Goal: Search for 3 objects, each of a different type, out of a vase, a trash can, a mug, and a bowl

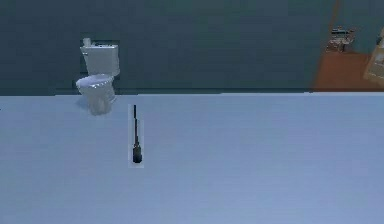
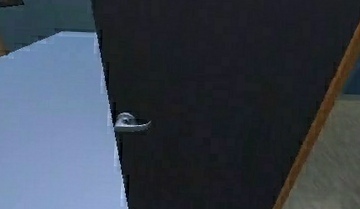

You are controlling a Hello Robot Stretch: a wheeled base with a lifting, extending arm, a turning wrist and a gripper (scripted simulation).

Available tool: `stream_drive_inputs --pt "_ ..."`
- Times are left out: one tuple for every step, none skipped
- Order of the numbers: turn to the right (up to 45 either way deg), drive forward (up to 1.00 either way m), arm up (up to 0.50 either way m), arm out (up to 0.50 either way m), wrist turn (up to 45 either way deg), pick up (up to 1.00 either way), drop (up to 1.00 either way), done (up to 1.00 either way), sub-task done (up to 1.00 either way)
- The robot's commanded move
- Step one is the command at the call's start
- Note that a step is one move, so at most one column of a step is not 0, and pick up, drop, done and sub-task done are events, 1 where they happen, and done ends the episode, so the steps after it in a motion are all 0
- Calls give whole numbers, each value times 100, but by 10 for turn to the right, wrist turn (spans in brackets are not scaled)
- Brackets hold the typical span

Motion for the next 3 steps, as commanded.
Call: stream_drive_inputs --pt "150 0 0 0 0 0 0 0 0" --pt "0 40 0 0 0 0 0 0 0" --pt "270 0 0 0 0 0 0 0 0"
